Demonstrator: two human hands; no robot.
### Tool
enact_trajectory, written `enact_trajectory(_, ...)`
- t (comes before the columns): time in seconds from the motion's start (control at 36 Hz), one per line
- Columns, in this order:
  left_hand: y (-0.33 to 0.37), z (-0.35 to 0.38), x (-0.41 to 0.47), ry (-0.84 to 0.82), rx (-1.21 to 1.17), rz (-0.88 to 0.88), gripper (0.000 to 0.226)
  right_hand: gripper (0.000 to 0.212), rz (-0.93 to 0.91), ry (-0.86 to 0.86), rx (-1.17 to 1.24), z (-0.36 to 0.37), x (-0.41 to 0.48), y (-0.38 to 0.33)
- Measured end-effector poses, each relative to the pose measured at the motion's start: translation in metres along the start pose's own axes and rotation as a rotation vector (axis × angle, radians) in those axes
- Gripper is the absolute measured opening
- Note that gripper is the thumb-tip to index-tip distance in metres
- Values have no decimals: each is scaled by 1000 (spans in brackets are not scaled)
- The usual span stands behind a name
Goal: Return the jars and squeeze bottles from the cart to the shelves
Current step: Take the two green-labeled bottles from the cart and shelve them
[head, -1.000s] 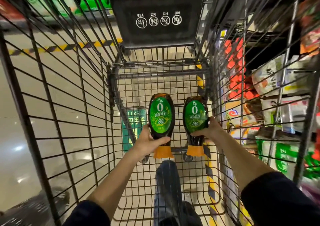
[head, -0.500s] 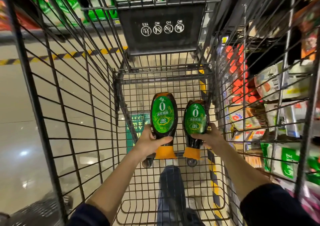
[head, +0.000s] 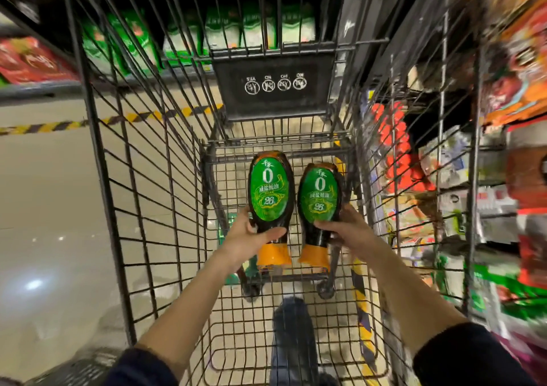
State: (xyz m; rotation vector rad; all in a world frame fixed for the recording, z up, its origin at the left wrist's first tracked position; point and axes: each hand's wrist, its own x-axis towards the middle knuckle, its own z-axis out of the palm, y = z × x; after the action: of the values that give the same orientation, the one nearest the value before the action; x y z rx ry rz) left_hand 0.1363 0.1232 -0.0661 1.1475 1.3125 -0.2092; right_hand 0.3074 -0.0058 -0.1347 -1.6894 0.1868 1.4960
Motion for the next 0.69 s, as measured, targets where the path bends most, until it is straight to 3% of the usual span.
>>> enact_trajectory(0.06, 14, -5, -9, 17, 22, 40, 113, 119, -54, -20, -56, 1, -12, -15)
enact_trajectory(0.11, 28, -11, -21, 39, 8, 103, 105, 125, -95, -22, -45, 0, -21, -31)
enact_trajectory(0.25, 67, -23, -57, 56, -5, 280, 84, 112, -245, -88, -83, -5, -61, -75)
enact_trajectory(0.33, 92, -28, -86, 32, -43, 385, 64, 83, -320, -95, -59, -6, -104, -105)
enact_trajectory(0.42, 113, -31, -113, 63, -38, 489, 64, 65, -447, -106, -53, -9, -144, -131)
enact_trajectory(0.53, 146, -29, -155, 58, -60, 624, 70, 74, -626, -74, -17, -19, -198, -157)
enact_trajectory(0.69, 200, -4, -222, 46, -27, 847, 66, 59, -862, -19, 11, -45, -302, -185)
